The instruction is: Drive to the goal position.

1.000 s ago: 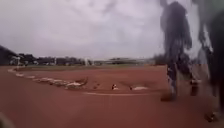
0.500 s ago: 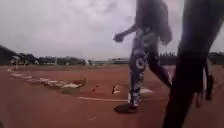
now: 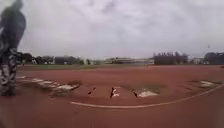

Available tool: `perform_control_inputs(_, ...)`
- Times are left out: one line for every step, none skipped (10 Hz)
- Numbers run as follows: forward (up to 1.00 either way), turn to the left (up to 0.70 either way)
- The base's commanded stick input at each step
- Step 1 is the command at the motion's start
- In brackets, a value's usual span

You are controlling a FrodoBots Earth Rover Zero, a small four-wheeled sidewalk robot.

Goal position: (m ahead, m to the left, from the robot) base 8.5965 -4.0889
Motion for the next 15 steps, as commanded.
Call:
perform_control_inputs(0.15, 0.00)
perform_control_inputs(0.42, 0.00)
perform_control_inputs(0.70, 0.00)
perform_control_inputs(0.70, 0.00)
perform_control_inputs(0.70, 0.00)
perform_control_inputs(0.70, 0.00)
perform_control_inputs(0.70, 0.00)
perform_control_inputs(0.70, 0.00)
perform_control_inputs(0.70, 0.00)
perform_control_inputs(0.70, 0.00)
perform_control_inputs(0.70, 0.00)
perform_control_inputs(0.70, 0.00)
perform_control_inputs(0.70, 0.00)
perform_control_inputs(0.70, 0.00)
perform_control_inputs(0.70, 0.00)
